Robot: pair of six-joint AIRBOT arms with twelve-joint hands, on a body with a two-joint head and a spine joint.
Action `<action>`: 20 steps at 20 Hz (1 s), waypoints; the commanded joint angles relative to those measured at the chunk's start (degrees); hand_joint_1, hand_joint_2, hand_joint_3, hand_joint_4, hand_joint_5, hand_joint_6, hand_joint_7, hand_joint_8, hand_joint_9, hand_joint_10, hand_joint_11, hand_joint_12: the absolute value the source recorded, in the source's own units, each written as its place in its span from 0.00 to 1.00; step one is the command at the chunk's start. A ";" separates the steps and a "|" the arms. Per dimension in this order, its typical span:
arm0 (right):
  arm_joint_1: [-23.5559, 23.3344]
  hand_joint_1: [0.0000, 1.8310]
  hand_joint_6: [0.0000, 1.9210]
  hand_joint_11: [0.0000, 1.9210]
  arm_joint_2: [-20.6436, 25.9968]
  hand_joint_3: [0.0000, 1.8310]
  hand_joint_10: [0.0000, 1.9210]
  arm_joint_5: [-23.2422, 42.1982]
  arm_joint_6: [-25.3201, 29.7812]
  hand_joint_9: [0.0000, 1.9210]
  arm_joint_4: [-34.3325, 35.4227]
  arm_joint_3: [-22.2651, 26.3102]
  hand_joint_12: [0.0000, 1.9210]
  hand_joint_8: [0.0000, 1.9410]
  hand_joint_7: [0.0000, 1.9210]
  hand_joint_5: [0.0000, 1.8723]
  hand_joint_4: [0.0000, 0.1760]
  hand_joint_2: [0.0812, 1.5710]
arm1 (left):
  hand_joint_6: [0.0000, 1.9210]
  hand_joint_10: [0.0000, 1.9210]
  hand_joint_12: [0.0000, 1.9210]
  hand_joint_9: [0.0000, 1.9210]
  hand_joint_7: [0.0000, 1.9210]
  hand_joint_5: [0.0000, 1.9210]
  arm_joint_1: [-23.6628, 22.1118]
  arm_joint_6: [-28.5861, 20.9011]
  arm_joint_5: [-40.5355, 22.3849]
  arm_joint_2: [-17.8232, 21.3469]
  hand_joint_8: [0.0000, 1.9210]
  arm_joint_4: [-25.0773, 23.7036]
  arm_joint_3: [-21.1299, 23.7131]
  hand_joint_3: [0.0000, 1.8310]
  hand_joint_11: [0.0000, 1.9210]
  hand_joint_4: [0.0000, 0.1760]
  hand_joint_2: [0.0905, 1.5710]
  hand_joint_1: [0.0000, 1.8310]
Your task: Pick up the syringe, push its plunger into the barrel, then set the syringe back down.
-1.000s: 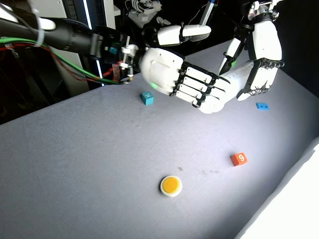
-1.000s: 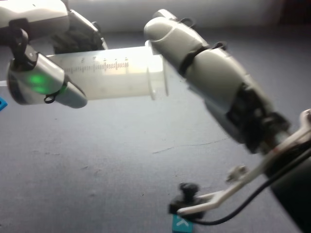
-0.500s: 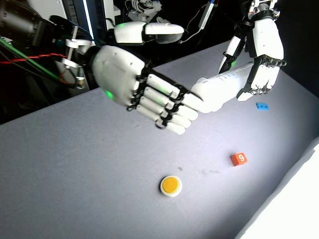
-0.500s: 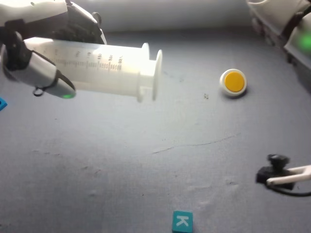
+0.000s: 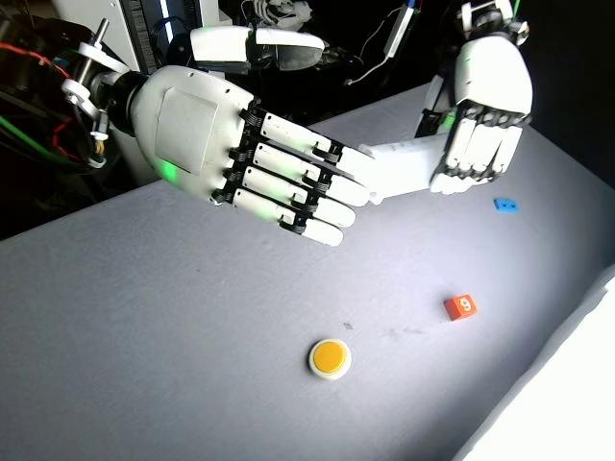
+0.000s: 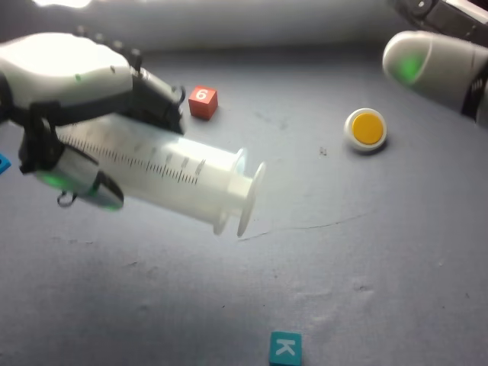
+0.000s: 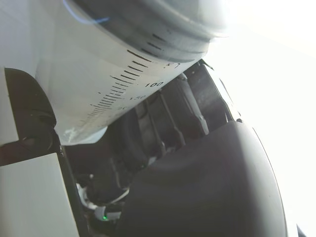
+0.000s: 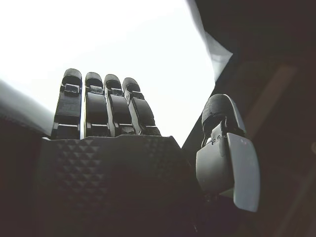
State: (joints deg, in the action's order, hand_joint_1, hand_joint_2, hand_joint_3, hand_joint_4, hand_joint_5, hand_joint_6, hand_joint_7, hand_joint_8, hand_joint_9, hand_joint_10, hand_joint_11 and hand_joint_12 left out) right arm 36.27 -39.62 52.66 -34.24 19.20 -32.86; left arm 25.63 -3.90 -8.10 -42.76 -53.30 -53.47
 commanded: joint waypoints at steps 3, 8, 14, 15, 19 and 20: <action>2.37 0.00 0.00 0.00 1.63 0.00 0.00 6.21 -3.49 0.00 -5.12 0.13 0.00 0.00 0.00 0.00 0.00 0.73 | 0.69 0.60 0.67 0.47 0.54 0.45 0.83 0.02 5.39 -1.56 0.39 6.40 0.85 0.00 0.37 0.00 0.69 0.75; 5.80 0.00 0.00 0.00 3.99 0.00 0.00 2.66 -5.26 0.00 -9.24 -2.52 0.00 0.00 0.00 0.00 0.00 0.72 | 0.68 0.56 0.67 0.48 0.55 0.46 1.96 -0.29 17.46 -4.01 0.39 12.76 1.14 0.00 0.38 0.00 0.69 0.75; 6.00 0.00 0.00 0.00 3.58 0.00 0.00 0.32 -8.95 0.00 -13.16 -5.68 0.00 0.00 0.00 0.00 0.00 0.72 | 0.63 0.55 0.67 0.49 0.59 0.48 4.17 -0.53 19.83 -8.59 0.34 14.31 -1.74 0.00 0.39 0.00 0.67 0.75; 5.77 0.00 0.00 0.00 3.24 0.00 0.00 0.22 -10.54 0.00 -13.32 -5.67 0.00 0.00 0.00 0.00 0.00 0.72 | 0.64 0.55 0.68 0.49 0.58 0.48 4.17 -0.53 19.81 -9.23 0.35 14.31 -2.49 0.00 0.38 0.00 0.68 0.75; 5.16 0.00 0.00 0.00 2.74 0.00 0.00 0.22 -11.30 0.00 -13.78 -5.66 0.00 0.00 0.00 0.00 0.00 0.71 | 0.62 0.61 0.69 0.47 0.57 0.48 4.00 -0.80 19.18 -12.30 0.37 14.31 -7.16 0.00 0.35 0.00 0.68 0.75; 5.07 0.00 0.00 0.00 2.67 0.00 0.00 0.22 -11.31 0.00 -13.80 -5.66 0.00 0.00 0.00 0.00 0.00 0.71 | 0.61 0.60 0.70 0.47 0.57 0.49 4.07 -0.88 19.00 -12.72 0.38 14.42 -7.88 0.00 0.35 0.00 0.68 0.75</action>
State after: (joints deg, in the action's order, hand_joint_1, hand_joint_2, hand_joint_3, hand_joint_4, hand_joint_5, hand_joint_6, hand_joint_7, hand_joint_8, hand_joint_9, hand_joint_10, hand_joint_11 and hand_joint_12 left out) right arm 42.28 -37.19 46.02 -45.69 5.04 -38.65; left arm 30.22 -4.84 13.26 -55.72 -37.58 -61.56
